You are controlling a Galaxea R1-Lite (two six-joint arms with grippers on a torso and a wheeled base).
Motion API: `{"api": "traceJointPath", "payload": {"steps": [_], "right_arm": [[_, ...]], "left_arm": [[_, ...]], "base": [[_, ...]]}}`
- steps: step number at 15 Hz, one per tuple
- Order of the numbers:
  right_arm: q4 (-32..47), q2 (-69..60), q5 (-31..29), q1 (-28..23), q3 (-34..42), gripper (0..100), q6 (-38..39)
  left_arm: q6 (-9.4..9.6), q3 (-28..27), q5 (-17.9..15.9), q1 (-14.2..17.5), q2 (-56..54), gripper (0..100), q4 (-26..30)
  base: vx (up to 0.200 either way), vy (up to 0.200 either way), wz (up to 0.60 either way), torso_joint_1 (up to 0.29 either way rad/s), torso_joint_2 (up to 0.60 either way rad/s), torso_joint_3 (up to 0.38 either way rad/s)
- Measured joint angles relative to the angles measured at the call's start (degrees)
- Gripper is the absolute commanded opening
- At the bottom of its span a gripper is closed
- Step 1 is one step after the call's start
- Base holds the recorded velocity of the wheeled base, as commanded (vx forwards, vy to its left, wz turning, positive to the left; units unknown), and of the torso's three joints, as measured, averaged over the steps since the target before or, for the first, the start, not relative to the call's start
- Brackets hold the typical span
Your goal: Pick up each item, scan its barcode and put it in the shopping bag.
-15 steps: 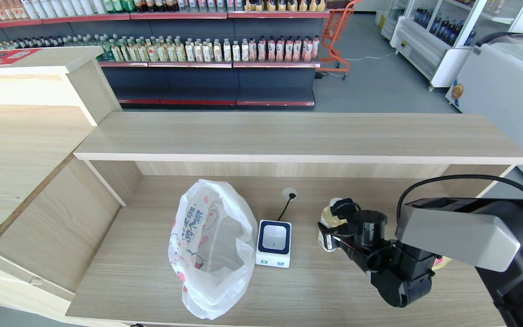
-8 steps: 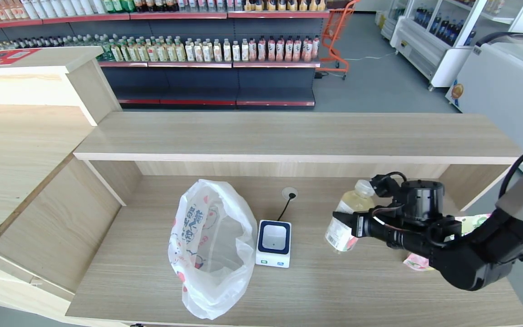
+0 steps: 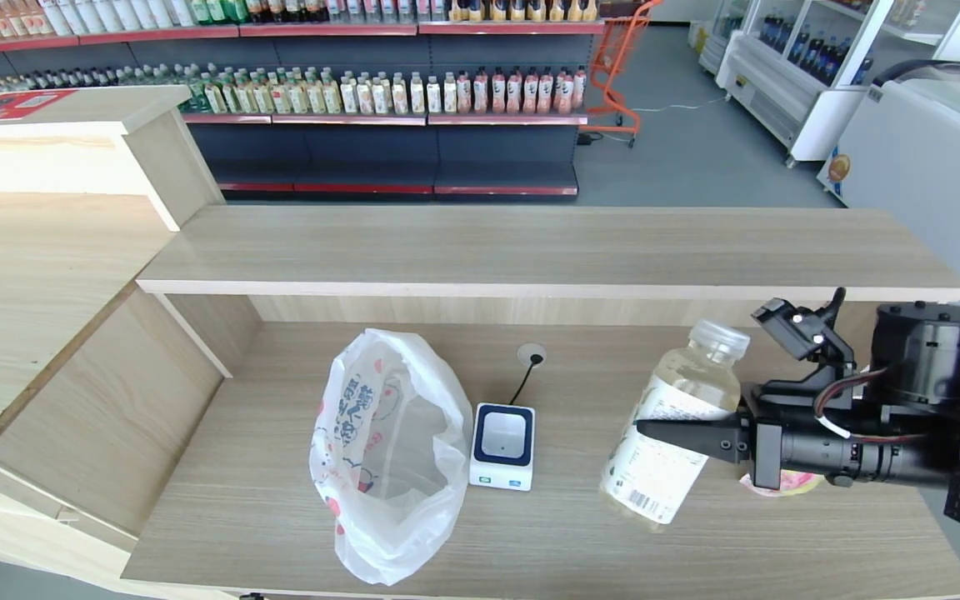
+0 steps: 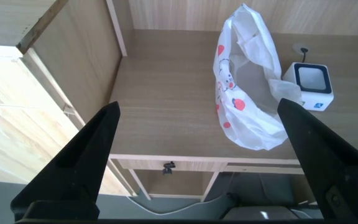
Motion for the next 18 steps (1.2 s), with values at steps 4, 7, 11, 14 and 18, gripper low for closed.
{"api": "traceJointPath", "payload": {"steps": [4,7,11,14,18], "right_arm": [[0.02,-3.99,6.02,0.85,2.07,0,-0.06],[0.96,-6.69,7.22,1.95,3.17,0,-0.05],[7.83,-10.44,7.77,3.19,3.63,0,0.05],[11.17,-12.20,7.56,3.28,3.75,0,0.02],[11.28,-13.23,7.23,3.23,3.83,0,-0.06]], "left_arm": [[0.00,0.00,-0.01,0.00,0.00,100,0.00],[0.00,0.00,0.00,-0.02,0.00,100,0.00],[0.00,0.00,0.00,-0.02,0.00,100,0.00],[0.00,0.00,-0.01,-0.02,0.00,100,0.00],[0.00,0.00,-0.01,0.00,0.00,100,0.00]], "base": [[0.000,0.000,0.00,0.000,0.00,0.000],[0.000,0.000,0.00,0.000,0.00,0.000],[0.000,0.000,0.00,0.000,0.00,0.000],[0.000,0.000,0.00,0.000,0.00,0.000],[0.000,0.000,0.00,0.000,0.00,0.000]]}}
